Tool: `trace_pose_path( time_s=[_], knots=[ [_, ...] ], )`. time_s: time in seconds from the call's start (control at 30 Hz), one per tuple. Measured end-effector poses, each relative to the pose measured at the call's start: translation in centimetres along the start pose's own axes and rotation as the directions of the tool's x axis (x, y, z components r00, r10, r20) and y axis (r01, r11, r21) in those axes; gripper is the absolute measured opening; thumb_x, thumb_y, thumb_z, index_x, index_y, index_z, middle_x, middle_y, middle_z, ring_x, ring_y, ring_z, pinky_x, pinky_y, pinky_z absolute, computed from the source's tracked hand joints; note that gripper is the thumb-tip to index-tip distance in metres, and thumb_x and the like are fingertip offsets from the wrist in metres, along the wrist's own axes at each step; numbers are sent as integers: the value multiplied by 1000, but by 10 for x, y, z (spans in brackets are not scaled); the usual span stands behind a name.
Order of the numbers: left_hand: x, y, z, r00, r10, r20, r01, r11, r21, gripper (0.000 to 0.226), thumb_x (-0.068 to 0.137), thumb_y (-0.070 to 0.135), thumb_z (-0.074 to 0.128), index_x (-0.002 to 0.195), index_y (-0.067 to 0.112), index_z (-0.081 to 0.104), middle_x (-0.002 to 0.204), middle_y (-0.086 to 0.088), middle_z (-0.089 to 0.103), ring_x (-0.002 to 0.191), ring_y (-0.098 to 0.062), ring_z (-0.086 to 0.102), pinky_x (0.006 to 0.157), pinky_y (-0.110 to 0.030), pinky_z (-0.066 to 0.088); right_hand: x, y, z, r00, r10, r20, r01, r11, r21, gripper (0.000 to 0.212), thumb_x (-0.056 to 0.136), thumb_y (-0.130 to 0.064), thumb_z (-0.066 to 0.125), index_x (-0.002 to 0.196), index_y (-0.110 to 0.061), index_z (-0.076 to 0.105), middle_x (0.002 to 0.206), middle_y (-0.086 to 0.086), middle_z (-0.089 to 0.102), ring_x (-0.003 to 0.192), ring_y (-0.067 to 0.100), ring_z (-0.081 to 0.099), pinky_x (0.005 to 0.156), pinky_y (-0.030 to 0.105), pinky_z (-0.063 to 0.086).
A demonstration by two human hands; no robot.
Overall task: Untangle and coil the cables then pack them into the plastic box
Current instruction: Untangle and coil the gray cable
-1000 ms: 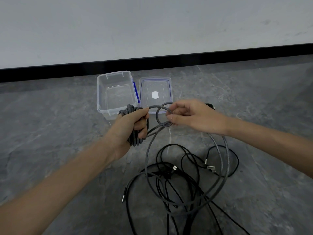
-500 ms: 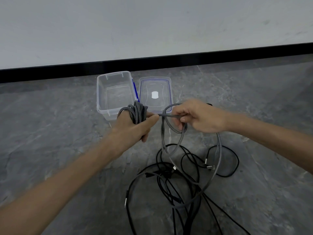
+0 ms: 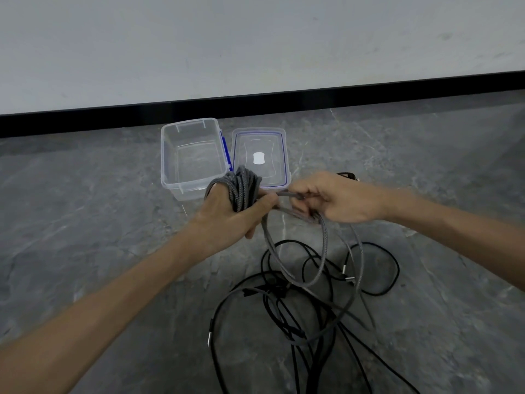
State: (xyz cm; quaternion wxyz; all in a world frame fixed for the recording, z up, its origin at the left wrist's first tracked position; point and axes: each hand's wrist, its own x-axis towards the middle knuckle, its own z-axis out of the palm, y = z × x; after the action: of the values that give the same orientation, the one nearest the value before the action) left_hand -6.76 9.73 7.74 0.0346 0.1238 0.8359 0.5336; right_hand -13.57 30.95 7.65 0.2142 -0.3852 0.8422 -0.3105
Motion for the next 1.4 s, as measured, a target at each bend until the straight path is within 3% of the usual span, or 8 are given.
trace_pose_path(
  time_s=[0.27, 0.43, 0.6, 0.8, 0.97, 1.13, 1.3, 1.4],
  knots=[
    [1, -4, 12, 980, -194, -50, 191, 979, -68, 44, 98, 27, 53, 73, -6, 65, 41, 1, 49, 45, 2, 55, 55, -11, 41, 6, 7, 11, 952, -99, -289, 41, 979, -202, 14, 85, 2, 66, 91, -11, 70, 81, -18, 59, 78, -8, 56, 72, 5, 40],
    [0, -4, 13, 942, -326, -81, 309, 936, -170, 39, 98, 29, 55, 70, 4, 66, 42, 1, 45, 43, -13, 48, 44, -17, 35, 6, 4, 32, 879, -105, -465, -46, 952, -303, 13, 87, -13, 69, 99, -13, 67, 91, -3, 59, 81, 13, 56, 71, 32, 51],
    [0, -4, 19, 881, -444, -163, 392, 878, -275, 37, 97, 26, 56, 64, 8, 59, 38, 4, 42, 41, -14, 44, 40, -20, 31, 3, -17, 33, 824, -139, -548, -208, 827, -523, 20, 93, -33, 59, 91, -13, 57, 84, 1, 57, 74, 19, 54, 58, 27, 39],
    [1, -6, 21, 857, -468, -216, 390, 862, -323, 36, 96, 24, 56, 63, 10, 58, 37, 6, 42, 44, -16, 43, 44, -23, 30, 7, -37, 45, 991, -19, -132, -29, 936, -352, 21, 102, -22, 41, 89, -9, 53, 70, -6, 47, 61, 10, 44, 63, 25, 32],
    [1, -10, 20, 822, -503, -268, 397, 842, -364, 33, 93, 25, 61, 64, 8, 62, 41, 4, 48, 44, -15, 47, 57, -29, 42, 3, -35, 52, 988, -79, -129, 52, 977, -206, 28, 100, -32, 48, 85, -11, 60, 64, -10, 52, 57, 5, 48, 58, 22, 38],
    [4, -16, 13, 762, -534, -367, 413, 837, -360, 32, 91, 25, 64, 61, 14, 61, 47, 5, 56, 44, -9, 50, 56, -23, 46, 1, -21, 50, 986, -123, -110, 71, 918, -391, 28, 93, -30, 44, 88, -14, 67, 81, 0, 58, 77, 17, 48, 77, 42, 47],
    [7, -24, -3, 717, -560, -415, 399, 818, -415, 28, 91, 26, 65, 66, 13, 64, 51, 6, 61, 52, -13, 54, 63, -30, 49, -18, -5, 35, 987, -121, 110, 156, 894, -420, 14, 96, -9, 52, 91, -8, 65, 114, 10, 47, 97, 8, 30, 85, 5, 28],
    [7, -24, -1, 722, -567, -395, 398, 808, -434, 28, 91, 25, 65, 66, 13, 64, 50, 6, 61, 52, -14, 54, 65, -32, 49, -21, -3, 30, 985, -70, 155, 125, 915, -385, 14, 97, -10, 51, 94, -10, 64, 126, 7, 38, 102, 1, 23, 90, 0, 20]
  ],
)
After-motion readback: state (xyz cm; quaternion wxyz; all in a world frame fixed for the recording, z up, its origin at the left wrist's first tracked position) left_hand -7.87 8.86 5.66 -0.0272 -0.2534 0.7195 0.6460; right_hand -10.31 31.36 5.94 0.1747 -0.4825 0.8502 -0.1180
